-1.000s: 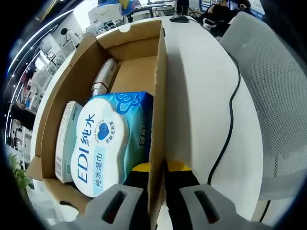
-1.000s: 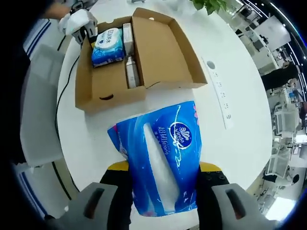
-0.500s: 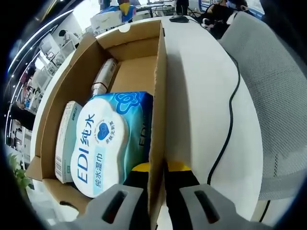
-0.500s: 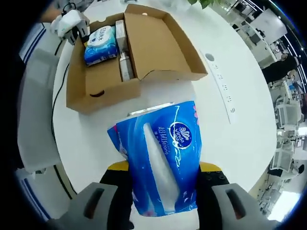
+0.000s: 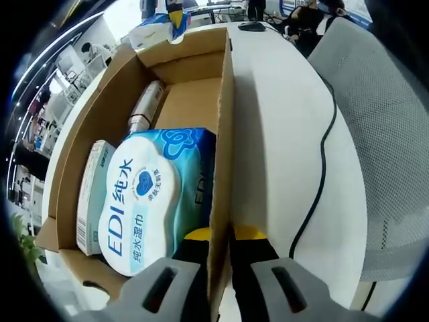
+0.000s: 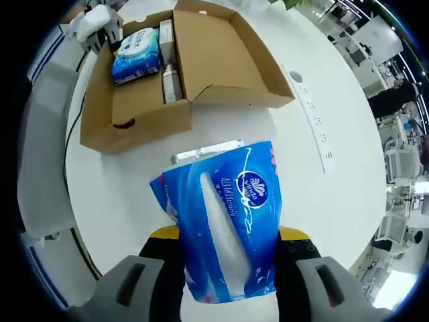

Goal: Operate the shoe box by opening the lid, removing the specified soft item, and placing it in the target area until the item is outside and the box remains undamaged.

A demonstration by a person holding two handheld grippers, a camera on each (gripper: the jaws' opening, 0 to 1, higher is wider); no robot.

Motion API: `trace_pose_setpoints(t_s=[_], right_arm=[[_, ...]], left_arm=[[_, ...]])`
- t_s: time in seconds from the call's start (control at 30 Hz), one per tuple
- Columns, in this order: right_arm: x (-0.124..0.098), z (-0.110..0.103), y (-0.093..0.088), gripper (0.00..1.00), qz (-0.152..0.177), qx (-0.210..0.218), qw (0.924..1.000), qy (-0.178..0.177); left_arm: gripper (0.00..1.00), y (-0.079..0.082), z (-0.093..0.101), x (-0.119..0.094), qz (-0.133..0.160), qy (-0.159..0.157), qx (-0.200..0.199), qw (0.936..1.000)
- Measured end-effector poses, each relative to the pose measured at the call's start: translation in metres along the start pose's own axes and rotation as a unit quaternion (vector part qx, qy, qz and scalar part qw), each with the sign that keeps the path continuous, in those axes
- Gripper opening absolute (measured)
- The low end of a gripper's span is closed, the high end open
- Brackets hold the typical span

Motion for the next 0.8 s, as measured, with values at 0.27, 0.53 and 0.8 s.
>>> trace_pose_setpoints(t_s=[0.27, 0.53, 0.8], right_arm=[[0.013, -0.001, 0.003, 0.49, 0.001, 0.002, 1.0, 0.01], [0.026, 0.004, 0.004, 0.5, -0.002, -0.01, 0.9999, 0.013], [0.035, 0.0, 0.003, 0.5, -0.001, -0.004, 0.9999, 0.015]], left_arm=[[0.03, 0.0, 0.0, 0.0, 0.0, 0.0, 0.0, 1.0], [0.03, 0.0, 0.0, 0.0, 0.001, 0.0, 0.002, 1.0], [0.03, 0.001, 0.001, 0.0, 0.001, 0.002, 0.0, 1.0]])
Point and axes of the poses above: the point that each gripper's makers call its tool centre point, and the gripper's own axes: x roughly forward along the fingers, z roughly to its right, y roughly out of its top, the point moved 3 cm from there along -x, roughly backward along the fingers, and after that the axes turned 15 degrees about z, right-handed, at the moved point
